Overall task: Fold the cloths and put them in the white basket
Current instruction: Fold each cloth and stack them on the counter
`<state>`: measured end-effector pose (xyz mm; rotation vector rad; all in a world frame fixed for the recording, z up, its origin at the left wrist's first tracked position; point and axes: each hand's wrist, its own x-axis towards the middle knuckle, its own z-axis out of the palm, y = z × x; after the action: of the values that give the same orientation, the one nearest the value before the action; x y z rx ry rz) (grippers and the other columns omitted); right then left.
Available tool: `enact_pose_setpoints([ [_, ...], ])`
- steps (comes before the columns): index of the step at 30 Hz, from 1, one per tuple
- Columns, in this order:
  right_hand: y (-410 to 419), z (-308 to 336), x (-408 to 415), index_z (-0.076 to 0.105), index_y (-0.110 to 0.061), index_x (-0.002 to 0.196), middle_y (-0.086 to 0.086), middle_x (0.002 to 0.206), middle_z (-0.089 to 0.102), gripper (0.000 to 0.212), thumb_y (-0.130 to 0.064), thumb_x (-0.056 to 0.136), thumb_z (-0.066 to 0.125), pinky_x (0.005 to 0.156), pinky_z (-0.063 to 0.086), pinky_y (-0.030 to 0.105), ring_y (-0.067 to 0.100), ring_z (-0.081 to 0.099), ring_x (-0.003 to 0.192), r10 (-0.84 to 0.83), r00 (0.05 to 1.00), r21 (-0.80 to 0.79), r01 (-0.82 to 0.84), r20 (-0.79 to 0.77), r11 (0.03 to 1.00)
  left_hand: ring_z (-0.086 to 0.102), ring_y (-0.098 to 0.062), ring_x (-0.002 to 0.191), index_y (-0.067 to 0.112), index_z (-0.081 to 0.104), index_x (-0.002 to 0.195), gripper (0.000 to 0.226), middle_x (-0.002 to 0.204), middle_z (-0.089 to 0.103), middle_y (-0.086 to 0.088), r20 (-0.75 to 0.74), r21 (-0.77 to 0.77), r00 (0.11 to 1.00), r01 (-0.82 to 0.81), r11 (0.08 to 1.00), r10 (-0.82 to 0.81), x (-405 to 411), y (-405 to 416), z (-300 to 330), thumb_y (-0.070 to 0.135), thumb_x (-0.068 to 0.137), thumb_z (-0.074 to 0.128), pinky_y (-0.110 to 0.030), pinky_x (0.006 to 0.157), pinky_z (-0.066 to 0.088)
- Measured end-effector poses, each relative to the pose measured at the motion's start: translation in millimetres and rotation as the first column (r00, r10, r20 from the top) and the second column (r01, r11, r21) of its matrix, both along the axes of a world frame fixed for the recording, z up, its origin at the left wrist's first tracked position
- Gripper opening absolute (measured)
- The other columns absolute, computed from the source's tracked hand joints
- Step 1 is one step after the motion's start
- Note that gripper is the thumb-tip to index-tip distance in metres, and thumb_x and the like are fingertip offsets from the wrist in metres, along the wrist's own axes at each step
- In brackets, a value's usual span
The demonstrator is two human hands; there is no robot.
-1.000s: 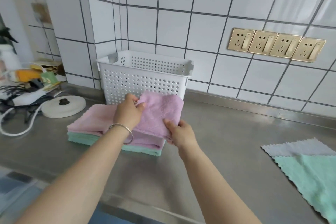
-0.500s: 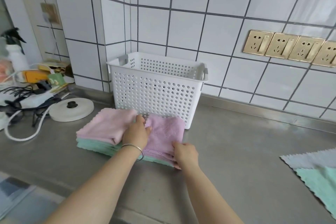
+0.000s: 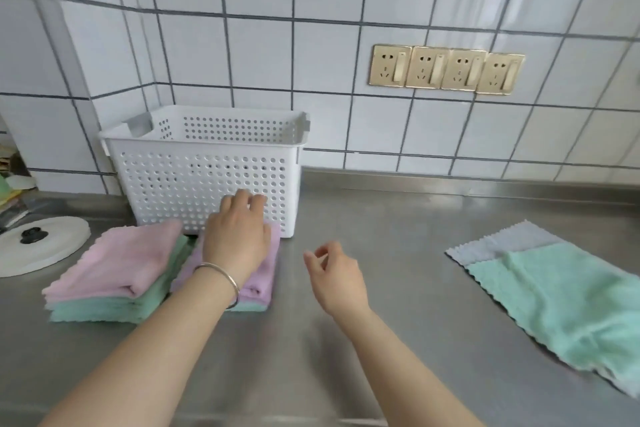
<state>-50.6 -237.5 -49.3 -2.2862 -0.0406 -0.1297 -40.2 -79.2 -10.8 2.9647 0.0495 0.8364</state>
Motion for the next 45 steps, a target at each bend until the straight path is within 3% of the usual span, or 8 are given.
enact_pose_setpoints([
  [11,-277,-30,-63,0.057,-0.016,0.116,0.001,0.114,0.058,0.034,-0.028,0.084,0.056,0.083,0.042,0.032,0.024,0.050,0.112,-0.303,0.934,-0.564,0.356,0.189,0.745,0.052,-0.026,0.118,0.021,0.050,0.126,0.037,0.125,0.053,-0.003,-0.346,-0.142,0.823,0.429,0.892,-0.451,-1,-242,-44,0.033,0.091,0.050,-0.036,0.093,0.046],
  [16,-316,-42,-79,0.054,-0.015,0.050,-0.001,0.047,0.051,0.036,-0.010,0.027,0.082,0.038,0.034,0.022,0.019,0.051,0.039,-0.296,0.912,-0.696,0.408,0.283,0.592,0.044,-0.019,0.124,0.024,0.051,0.129,0.043,0.129,0.053,0.003,-0.381,-0.162,0.593,0.712,0.683,-0.709,-10,-327,-67,0.036,0.087,0.054,-0.032,0.103,0.039],
  [19,-333,-41,-80,0.050,-0.017,0.043,-0.002,0.038,0.048,0.038,-0.008,0.027,0.083,0.033,0.027,0.017,0.016,0.047,0.030,-0.275,0.915,-0.673,0.404,0.296,0.620,0.045,-0.015,0.123,0.027,0.054,0.127,0.042,0.129,0.055,0.008,-0.339,-0.151,0.520,0.792,0.591,-0.784,-15,-361,-75,0.039,0.087,0.054,-0.029,0.103,0.036],
  [23,-354,-31,-77,0.050,-0.013,0.052,-0.001,0.040,0.049,0.019,-0.021,0.065,0.061,0.037,0.003,0.016,0.016,0.028,0.033,-0.316,0.818,-0.496,0.551,0.481,0.671,0.063,-0.021,0.096,0.023,0.066,0.097,0.024,0.095,0.070,0.002,-0.211,-0.162,0.585,0.769,0.618,-0.783,-7,-390,-75,0.026,0.087,0.045,-0.032,0.081,0.044],
  [27,-387,-38,-71,0.063,-0.009,0.077,0.005,0.061,0.064,0.017,0.001,0.065,0.070,0.043,0.027,0.022,0.028,0.054,0.044,-0.424,0.745,-0.345,0.633,0.515,0.693,0.066,-0.028,0.091,0.022,0.070,0.093,0.022,0.091,0.073,-0.001,-0.182,-0.257,0.696,0.648,0.717,-0.694,18,-391,-81,0.019,0.084,0.049,-0.030,0.072,0.045],
  [34,-455,0,-59,0.063,-0.019,0.107,0.000,0.108,0.062,0.028,-0.016,0.093,0.040,0.070,0.034,0.031,0.024,0.056,0.101,-0.428,0.873,-0.695,0.457,0.233,0.554,0.065,-0.023,0.099,0.033,0.068,0.104,0.025,0.105,0.073,0.004,-0.168,-0.485,0.767,0.483,0.729,-0.619,64,-391,-33,0.023,0.086,0.055,-0.028,0.073,0.045],
  [40,-454,100,-52,0.063,-0.014,0.100,0.002,0.085,0.060,0.015,-0.016,0.092,0.051,0.061,0.035,0.026,0.022,0.051,0.080,-0.598,0.710,0.002,0.644,0.372,0.765,0.067,-0.027,0.087,0.020,0.069,0.087,0.018,0.088,0.074,-0.005,0.163,-0.587,0.828,0.519,0.621,-0.537,76,-373,63,0.036,0.084,0.063,-0.030,0.071,0.051],
  [45,-410,182,-51,0.065,-0.019,0.084,-0.002,0.071,0.061,0.007,-0.024,0.086,0.063,0.058,0.039,0.024,0.019,0.057,0.075,-0.528,0.678,0.241,0.477,0.511,0.845,0.060,-0.005,0.069,0.015,0.070,0.074,0.021,0.076,0.069,0.007,0.343,-0.657,0.770,0.606,0.448,-0.538,58,-301,143,0.034,0.082,0.067,-0.021,0.069,0.048],
])
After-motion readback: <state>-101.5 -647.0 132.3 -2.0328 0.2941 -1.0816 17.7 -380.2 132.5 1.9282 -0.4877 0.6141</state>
